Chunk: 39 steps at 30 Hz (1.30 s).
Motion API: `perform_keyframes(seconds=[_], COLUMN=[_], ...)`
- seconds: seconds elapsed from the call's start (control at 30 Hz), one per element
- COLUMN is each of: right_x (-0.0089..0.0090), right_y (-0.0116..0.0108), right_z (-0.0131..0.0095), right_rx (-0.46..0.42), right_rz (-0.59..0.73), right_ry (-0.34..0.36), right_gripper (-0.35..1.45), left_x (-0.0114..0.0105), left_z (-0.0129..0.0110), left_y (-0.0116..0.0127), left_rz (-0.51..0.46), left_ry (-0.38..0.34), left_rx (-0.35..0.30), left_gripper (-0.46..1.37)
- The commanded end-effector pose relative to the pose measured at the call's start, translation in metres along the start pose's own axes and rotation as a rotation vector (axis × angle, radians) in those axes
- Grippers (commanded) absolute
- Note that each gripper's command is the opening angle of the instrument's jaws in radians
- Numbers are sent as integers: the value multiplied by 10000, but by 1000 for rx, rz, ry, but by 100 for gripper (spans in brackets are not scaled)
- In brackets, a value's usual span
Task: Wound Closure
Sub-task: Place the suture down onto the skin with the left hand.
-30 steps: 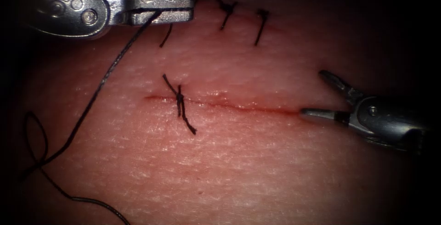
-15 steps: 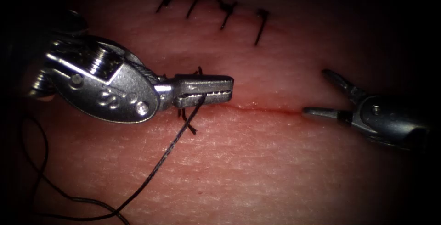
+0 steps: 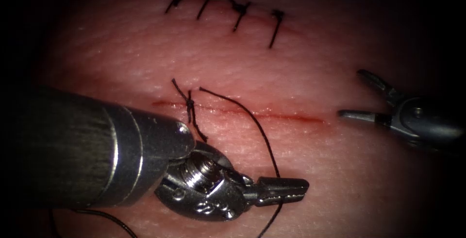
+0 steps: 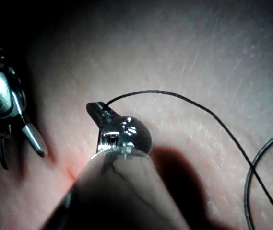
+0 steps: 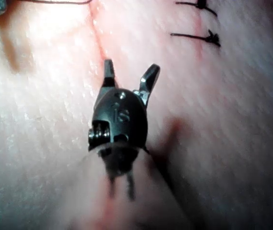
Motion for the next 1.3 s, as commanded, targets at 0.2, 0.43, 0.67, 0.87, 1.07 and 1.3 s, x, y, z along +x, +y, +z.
perform_keyframes(seconds=[0.2,0.43,0.67,0.87,1.07,1.3], right_x=[0,0,0,1,2,3], right_y=[0,3,2,0,-1,0], right_z=[0,1,2,2,3,3], right_rx=[5,2,2,0,0,-1], right_rz=[0,1,1,2,2,3], right_ry=[0,-1,-1,-1,-2,-3], right_gripper=[111,111,113,114,113,115], left_x=[9,35,15,-17,-22,-7], left_z=[25,47,70,74,66,46], left_y=[23,45,92,103,94,65], left_rz=[19,35,-38,-193,-442,-648], left_ry=[28,70,59,47,31,40], left_rx=[-45,-80,-133,-163,-181,-216], left_gripper=[-35,-35,-35,-35,-7,61])
